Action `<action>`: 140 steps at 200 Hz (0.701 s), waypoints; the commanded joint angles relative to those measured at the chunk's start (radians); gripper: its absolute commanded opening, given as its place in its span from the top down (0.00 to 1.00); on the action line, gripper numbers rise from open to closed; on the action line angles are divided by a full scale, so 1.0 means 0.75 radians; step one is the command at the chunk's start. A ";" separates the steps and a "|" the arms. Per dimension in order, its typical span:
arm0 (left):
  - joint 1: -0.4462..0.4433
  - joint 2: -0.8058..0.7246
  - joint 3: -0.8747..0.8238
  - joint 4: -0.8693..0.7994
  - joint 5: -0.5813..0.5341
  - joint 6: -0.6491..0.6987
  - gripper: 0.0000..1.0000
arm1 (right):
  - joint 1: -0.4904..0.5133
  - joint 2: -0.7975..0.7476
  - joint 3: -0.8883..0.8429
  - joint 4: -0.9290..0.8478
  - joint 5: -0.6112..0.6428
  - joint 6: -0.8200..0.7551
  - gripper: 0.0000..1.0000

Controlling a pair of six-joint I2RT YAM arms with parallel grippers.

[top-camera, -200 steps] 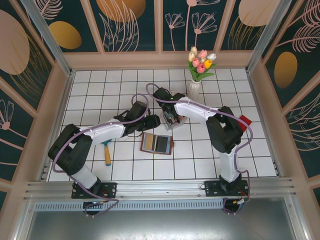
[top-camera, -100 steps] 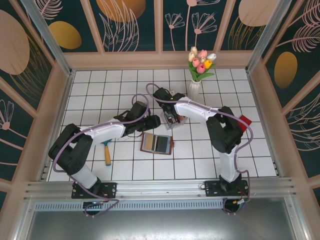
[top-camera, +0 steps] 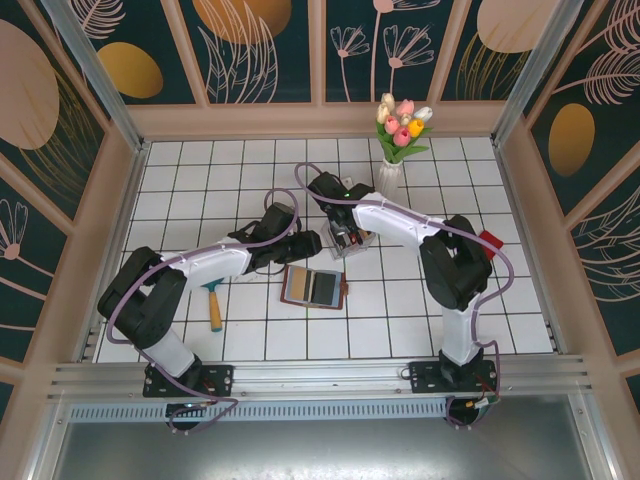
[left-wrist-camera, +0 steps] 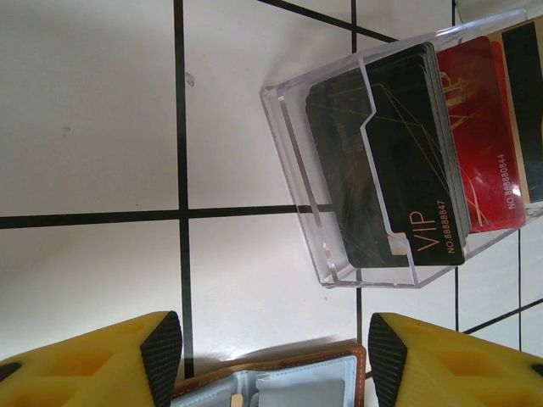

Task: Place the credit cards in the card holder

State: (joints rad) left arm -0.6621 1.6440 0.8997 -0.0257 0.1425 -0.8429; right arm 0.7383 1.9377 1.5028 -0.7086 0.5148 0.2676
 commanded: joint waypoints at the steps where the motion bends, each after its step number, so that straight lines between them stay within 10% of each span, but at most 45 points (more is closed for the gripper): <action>1: 0.002 0.010 0.013 0.032 0.015 -0.008 0.38 | -0.007 -0.066 0.014 -0.021 -0.042 0.014 0.93; 140: 0.002 0.011 0.004 0.036 0.025 -0.011 0.37 | 0.005 0.111 -0.003 -0.052 0.075 0.003 0.70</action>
State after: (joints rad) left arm -0.6621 1.6440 0.8997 -0.0254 0.1497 -0.8429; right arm 0.7383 1.9816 1.5024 -0.7082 0.4942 0.2676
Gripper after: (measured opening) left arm 0.626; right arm 0.304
